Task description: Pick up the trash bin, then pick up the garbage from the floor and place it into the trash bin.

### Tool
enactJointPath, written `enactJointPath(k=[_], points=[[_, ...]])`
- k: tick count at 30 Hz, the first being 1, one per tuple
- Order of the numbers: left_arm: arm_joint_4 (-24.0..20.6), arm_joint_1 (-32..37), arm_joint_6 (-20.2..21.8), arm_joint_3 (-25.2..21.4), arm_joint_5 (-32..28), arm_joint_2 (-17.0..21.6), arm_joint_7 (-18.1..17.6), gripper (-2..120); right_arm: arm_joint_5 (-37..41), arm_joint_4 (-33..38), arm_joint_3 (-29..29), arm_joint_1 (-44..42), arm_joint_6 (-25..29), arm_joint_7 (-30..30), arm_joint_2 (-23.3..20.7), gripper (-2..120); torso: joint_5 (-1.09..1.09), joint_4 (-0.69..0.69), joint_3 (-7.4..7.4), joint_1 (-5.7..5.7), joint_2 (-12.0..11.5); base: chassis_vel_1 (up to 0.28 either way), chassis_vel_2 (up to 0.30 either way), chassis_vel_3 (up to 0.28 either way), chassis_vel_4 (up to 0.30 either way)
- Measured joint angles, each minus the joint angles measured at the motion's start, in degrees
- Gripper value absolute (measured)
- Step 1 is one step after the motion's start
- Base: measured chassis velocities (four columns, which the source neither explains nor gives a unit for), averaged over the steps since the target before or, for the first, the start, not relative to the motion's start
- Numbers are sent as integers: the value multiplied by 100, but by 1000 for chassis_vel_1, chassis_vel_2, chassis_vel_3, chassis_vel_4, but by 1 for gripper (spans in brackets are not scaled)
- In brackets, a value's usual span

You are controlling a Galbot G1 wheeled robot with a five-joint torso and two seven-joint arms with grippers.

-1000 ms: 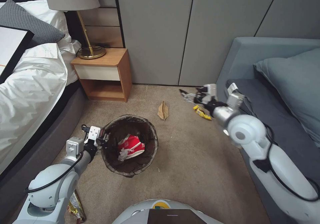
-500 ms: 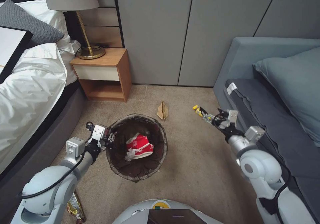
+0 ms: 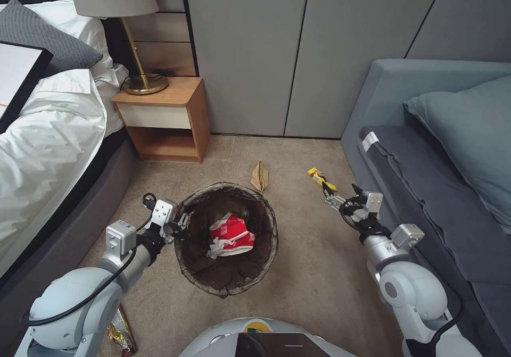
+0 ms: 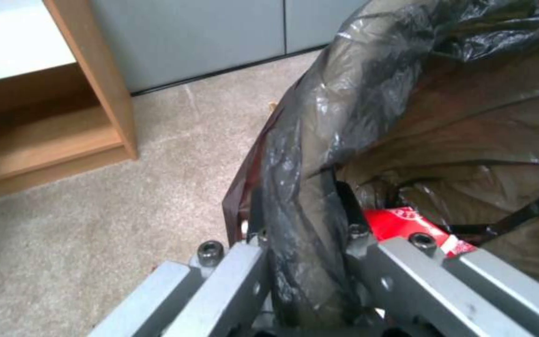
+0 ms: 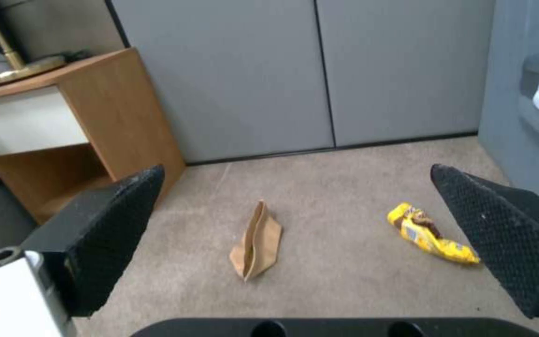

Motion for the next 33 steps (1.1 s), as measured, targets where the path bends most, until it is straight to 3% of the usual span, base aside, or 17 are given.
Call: enactJointPath(k=[7,19,33], points=[[2,7,0,39,20,-1,144,0,-242,-146,36,-138,208,-190,202,100,0,0,1,0,0,0,0,0,0],[8,-26,0,27,-1,13,142,0,-309,-431,53,66,334,-262,165,100,1,0,0,0,0,-21,17,13,-15],[13,-68,0,-16,-51,30,140,0,-309,-537,-30,290,264,-210,86,100,1,-1,1,1,-1,-139,148,145,-146]])
